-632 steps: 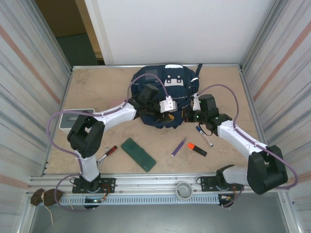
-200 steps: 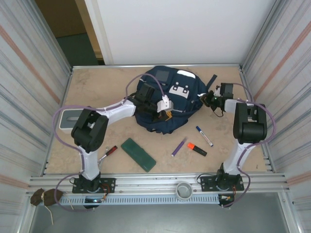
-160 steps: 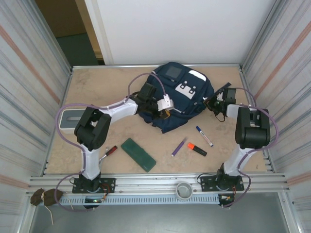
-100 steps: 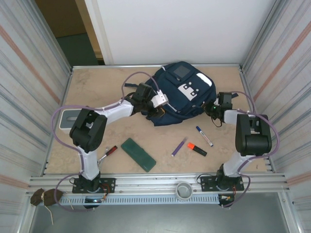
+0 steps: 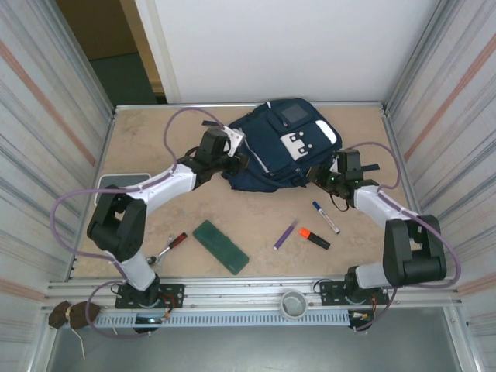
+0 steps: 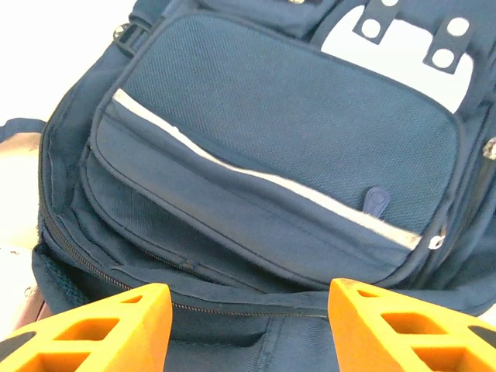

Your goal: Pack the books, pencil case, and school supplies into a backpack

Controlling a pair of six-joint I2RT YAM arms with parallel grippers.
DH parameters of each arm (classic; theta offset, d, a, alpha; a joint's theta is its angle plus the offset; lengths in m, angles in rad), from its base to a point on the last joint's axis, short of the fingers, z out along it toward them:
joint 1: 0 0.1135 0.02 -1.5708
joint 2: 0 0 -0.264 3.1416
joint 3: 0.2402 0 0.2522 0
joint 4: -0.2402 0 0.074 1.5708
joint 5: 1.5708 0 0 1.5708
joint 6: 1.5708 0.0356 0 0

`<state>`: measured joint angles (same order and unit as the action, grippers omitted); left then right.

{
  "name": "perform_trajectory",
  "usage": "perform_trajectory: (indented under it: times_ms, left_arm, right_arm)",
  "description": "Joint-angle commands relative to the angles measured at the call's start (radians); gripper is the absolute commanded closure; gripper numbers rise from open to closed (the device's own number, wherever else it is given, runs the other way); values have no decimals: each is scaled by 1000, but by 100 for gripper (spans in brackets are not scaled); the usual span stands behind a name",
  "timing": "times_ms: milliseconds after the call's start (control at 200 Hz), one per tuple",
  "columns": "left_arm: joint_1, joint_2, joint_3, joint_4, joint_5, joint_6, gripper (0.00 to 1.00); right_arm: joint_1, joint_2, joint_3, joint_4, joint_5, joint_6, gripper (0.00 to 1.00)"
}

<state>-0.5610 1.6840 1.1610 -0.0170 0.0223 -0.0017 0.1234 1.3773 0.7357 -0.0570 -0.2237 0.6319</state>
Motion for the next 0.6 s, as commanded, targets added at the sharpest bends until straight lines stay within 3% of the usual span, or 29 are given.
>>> perform_trajectory:
  times_ms: [0, 205, 311, 491, 596]
  left_arm:
    - [-1, -32, -38, 45, 36, -109, 44]
    - [8, -12, -72, 58, 10, -196, 44]
    - [22, 30, -68, 75, 72, -231, 43]
    - [36, 148, 1, 66, 161, -280, 44]
    - [36, 210, 58, 54, 194, -281, 44]
  right_arm:
    - [-48, 1, 27, -60, 57, -47, 50]
    - [-106, 166, 103, 24, 17, -5, 43]
    - [-106, 242, 134, 65, -40, 15, 44]
    - [-114, 271, 118, 75, -46, 14, 71]
    - [-122, 242, 67, 82, -48, 12, 81]
